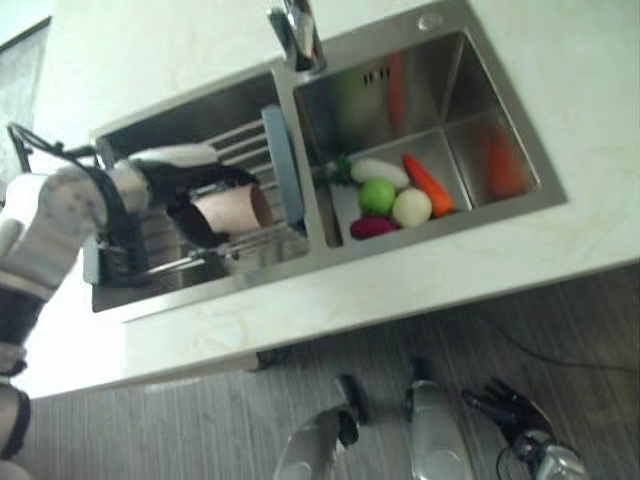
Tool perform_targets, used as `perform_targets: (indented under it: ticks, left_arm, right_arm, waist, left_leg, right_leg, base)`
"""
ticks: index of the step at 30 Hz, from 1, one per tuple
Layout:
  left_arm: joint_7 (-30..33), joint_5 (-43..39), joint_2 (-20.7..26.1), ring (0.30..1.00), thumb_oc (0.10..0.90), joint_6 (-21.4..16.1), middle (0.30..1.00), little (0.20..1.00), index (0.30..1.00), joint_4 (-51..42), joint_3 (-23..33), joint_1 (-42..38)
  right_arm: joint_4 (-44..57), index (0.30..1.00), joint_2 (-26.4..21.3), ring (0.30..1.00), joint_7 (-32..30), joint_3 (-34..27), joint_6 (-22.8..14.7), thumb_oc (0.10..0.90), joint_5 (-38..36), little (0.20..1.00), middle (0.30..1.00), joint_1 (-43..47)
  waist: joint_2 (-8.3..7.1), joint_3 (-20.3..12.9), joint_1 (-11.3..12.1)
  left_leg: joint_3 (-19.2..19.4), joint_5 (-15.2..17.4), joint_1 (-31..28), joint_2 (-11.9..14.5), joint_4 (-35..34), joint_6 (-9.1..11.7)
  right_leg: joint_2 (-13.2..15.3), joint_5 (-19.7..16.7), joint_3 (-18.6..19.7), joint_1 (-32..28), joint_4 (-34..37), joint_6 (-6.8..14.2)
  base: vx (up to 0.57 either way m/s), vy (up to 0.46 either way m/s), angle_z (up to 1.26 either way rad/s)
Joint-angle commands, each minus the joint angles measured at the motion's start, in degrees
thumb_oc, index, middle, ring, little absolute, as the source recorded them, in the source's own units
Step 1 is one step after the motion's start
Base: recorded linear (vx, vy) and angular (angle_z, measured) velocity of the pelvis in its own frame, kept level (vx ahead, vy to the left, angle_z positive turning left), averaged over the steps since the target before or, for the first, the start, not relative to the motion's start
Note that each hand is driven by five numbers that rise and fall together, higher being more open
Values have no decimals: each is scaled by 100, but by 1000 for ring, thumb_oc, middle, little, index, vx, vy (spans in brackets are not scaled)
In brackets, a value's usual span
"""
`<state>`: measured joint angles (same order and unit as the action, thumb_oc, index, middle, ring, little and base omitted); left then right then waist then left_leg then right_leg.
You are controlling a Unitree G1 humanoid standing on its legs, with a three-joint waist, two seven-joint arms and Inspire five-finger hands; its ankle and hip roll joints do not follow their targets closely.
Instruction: Place the dishes in the dishwasher.
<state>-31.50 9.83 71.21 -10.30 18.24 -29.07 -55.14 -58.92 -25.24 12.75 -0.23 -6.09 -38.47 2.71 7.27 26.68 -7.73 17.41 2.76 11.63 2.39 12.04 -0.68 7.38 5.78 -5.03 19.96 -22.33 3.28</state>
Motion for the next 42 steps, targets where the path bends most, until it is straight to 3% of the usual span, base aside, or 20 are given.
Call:
perform_targets:
  ticks: [1, 4, 6, 7, 8, 10, 14, 16, 23, 28, 29, 30, 38, 40, 41, 42]
  left_arm:
    - [453, 378, 207, 900, 800, 3, 900, 900, 900, 280, -251, 175]
    - [1139, 688, 222, 900, 800, 499, 900, 900, 900, 525, -382, 3]
    - [1236, 215, 201, 900, 800, 1449, 900, 900, 900, 709, -262, 127]
    - [1291, -569, 109, 900, 800, 2010, 900, 900, 900, 952, -47, 308]
    - [1192, -333, -50, 900, 800, 1943, 900, 900, 900, 1151, 206, 447]
    - [1286, 354, -201, 900, 800, 1026, 900, 900, 900, 1448, 357, 740]
    - [1220, 794, -244, 900, 800, 503, 900, 900, 900, 1465, 149, 659]
    - [831, 778, -166, 900, 800, 263, 900, 900, 900, 1364, -83, 501]
    - [142, -294, -139, 900, 800, 1128, 900, 900, 900, 1203, -228, 236]
    - [120, -225, -117, 900, 800, 947, 900, 900, 900, 1322, -196, 266]
    - [60, -159, -99, 829, 753, 906, 829, 829, 829, 1335, -215, 206]
    - [47, -142, -107, 300, 400, 867, 300, 300, 300, 1339, -216, 211]
    - [178, -1096, -252, 300, 400, 1040, 300, 300, 300, 1188, 8, 359]
    - [451, -1224, -299, 300, 400, 1059, 300, 300, 300, 1080, 208, 504]
    - [1013, -1433, -354, 300, 400, 1009, 300, 300, 300, 995, 469, 656]
    - [1162, -1474, -375, 300, 400, 948, 300, 300, 300, 974, 561, 717]
  right_arm:
    - [6, 900, -73, 900, 133, 65, -183, 800, -131, 900, 900, -237]
    - [200, 900, -136, 900, 126, 185, -176, 800, -266, 900, 900, -158]
    - [293, 900, -140, 900, 105, 206, -154, 800, -293, 900, 900, -132]
    - [352, 900, -118, 900, 76, 228, -157, 800, -319, 900, 900, -132]
    - [428, 900, -108, 900, 33, 262, -151, 800, -353, 900, 900, -141]
    - [598, 900, -67, 900, -58, 283, -48, 800, -288, 900, 900, -98]
    - [550, 900, -104, 900, -63, 361, -62, 800, -314, 900, 900, 5]
    - [485, 900, -147, 900, -16, 338, -98, 800, -298, 900, 900, 25]
    - [479, 900, -197, 900, -9, 283, -140, 800, -298, 900, 900, 44]
    - [466, 900, -186, 900, 29, 253, -169, 800, -246, 900, 900, 20]
    - [458, 900, -189, 900, 39, 270, -194, 800, -260, 900, 900, 26]
    - [458, 900, -184, 900, 36, 270, -196, 800, -256, 900, 900, 30]
    - [395, 900, -117, 900, 29, 284, -225, 800, -212, 900, 900, 31]
    - [376, 900, -68, 900, 25, 251, -229, 800, -124, 900, 900, -26]
    - [296, 900, 15, 900, 20, 244, -268, 800, -36, 900, 900, -106]
    - [265, 900, 44, 900, 15, 248, -277, 800, -11, 900, 900, -126]
  waist:
    - [-162, -148, 39]
    - [-215, -22, 68]
    - [-217, 15, 87]
    - [-220, 33, 103]
    - [-221, 54, 112]
    - [-235, 86, 96]
    - [-222, 100, 99]
    - [-206, 114, 84]
    - [-182, 145, 77]
    - [-184, 132, 78]
    - [-187, 137, 81]
    - [-189, 138, 84]
    - [-206, 115, 118]
    - [-204, 66, 127]
    - [-207, -25, 150]
    - [-209, -60, 156]
  left_leg:
    - [-244, 582, 275, 55, 515, 198]
    - [-259, 534, 380, 76, 515, 215]
    - [-271, 521, 404, 76, 515, 223]
    - [-270, 507, 420, 77, 515, 223]
    - [-271, 492, 427, 82, 515, 219]
    - [-292, 477, 439, 91, 515, 220]
    - [-295, 475, 465, 94, 515, 231]
    - [-284, 476, 458, 94, 515, 238]
    - [-234, 478, 461, 84, 515, 233]
    - [-226, 480, 472, 88, 515, 235]
    - [-218, 475, 474, 93, 515, 234]
    - [-217, 474, 472, 92, 515, 234]
    - [-200, 483, 468, 121, 515, 234]
    - [-190, 492, 424, 129, 515, 239]
    - [-179, 502, 356, 140, 515, 244]
    - [-180, 509, 328, 143, 515, 243]
  right_leg:
    - [407, -349, -337, -289, 514, 873]
    - [399, -369, -367, -195, 514, 856]
    - [401, -373, -373, -175, 514, 852]
    - [403, -377, -374, -164, 514, 849]
    - [403, -376, -388, -170, 514, 843]
    - [412, -391, -401, -153, 514, 843]
    - [414, -395, -415, -127, 514, 846]
    - [418, -400, -416, -128, 514, 854]
    - [463, -425, -421, -115, 514, 883]
    - [473, -431, -430, -106, 514, 894]
    - [477, -439, -436, -103, 514, 898]
    - [479, -442, -438, -104, 514, 900]
    - [480, -425, -478, -126, 514, 895]
    - [478, -404, -512, -183, 514, 888]
    - [478, -365, -566, -280, 514, 874]
    - [475, -347, -579, -315, 514, 868]
  base:
    - [-76, -32, -2]
    - [-74, -14, -3]
    - [-47, -5, -1]
    - [-45, -11, -2]
    - [-40, -14, -3]
    - [-29, -11, -3]
    - [0, 0, 0]
    - [-5, 11, -2]
    - [0, 0, 0]
    - [0, 0, 0]
    - [0, 0, 0]
    - [0, 0, 0]
    - [0, 0, 0]
    - [-1, -14, 5]
    - [2, -42, 10]
    - [4, -60, 16]
